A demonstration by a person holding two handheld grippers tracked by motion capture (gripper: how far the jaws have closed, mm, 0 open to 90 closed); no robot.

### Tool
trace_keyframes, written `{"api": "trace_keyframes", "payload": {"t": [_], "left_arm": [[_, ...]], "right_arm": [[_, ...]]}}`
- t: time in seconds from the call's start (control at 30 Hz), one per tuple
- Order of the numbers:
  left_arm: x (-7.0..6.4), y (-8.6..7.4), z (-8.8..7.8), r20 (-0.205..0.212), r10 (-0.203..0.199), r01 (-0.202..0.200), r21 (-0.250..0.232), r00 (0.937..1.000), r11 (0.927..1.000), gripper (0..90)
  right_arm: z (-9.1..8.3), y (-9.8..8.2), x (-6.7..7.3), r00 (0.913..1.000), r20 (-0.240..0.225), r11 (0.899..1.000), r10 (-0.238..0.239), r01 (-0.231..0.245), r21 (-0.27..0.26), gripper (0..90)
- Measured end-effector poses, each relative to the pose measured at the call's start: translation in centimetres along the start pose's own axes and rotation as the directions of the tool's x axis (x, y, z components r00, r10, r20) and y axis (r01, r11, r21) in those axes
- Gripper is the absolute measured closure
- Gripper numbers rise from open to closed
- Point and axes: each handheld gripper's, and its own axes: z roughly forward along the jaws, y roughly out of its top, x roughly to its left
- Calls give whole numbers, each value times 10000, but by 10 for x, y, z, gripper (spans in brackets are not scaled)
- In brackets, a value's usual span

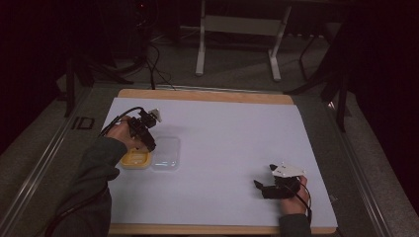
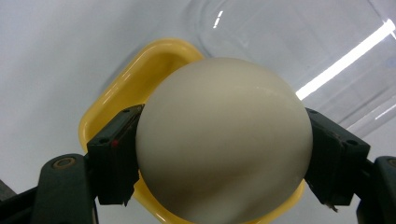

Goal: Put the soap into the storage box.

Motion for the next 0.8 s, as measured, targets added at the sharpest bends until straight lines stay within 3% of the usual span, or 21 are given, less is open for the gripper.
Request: {"api": "trace_keyframes", "payload": {"t": [0.47,0.63,0.8], "left_arm": [[16,-8,4,33,-1251,1252,-37,9921,9921,232],[18,-10,7,52,-1421,1420,44,9898,9899,232],[18,-11,10,109,-1264,1262,151,9919,9919,232]], "right_arm": [[0,0,0,10000,10,10000,-9,9,8,138],[0,0,0,10000,2,10000,-9,9,16,138],[0,0,0,10000,3,10000,-31,31,16,138]]}}
